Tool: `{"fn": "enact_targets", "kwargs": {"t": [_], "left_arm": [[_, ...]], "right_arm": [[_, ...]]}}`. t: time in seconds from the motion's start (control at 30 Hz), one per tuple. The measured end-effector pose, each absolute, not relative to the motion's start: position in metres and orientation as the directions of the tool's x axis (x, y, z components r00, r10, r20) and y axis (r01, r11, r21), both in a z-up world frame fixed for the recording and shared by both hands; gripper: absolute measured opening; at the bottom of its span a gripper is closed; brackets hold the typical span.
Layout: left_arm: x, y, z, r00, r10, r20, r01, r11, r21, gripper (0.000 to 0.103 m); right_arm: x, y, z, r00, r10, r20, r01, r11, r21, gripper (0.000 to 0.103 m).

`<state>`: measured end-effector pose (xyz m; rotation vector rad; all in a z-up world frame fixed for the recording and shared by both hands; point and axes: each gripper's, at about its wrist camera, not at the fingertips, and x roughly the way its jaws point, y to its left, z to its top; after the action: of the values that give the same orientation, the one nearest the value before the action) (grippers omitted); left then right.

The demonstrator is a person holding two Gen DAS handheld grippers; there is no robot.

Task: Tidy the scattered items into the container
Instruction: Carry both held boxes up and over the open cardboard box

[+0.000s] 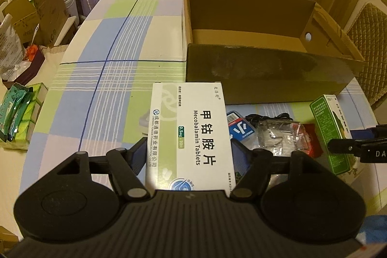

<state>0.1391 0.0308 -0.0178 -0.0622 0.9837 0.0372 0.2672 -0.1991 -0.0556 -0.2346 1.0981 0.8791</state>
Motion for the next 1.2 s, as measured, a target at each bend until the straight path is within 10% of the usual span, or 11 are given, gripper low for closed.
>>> {"fn": "enact_targets", "kwargs": {"t": [1.2], "left_arm": [[0.270,-0.019,0.051,0.662,-0.101,-0.743,0.067,0.995,-0.075,0.067]], "right_arm": [[0.348,-0.129,0.034,0.379,0.575,-0.725,-0.732,0.666,0.145,0.052]]}}
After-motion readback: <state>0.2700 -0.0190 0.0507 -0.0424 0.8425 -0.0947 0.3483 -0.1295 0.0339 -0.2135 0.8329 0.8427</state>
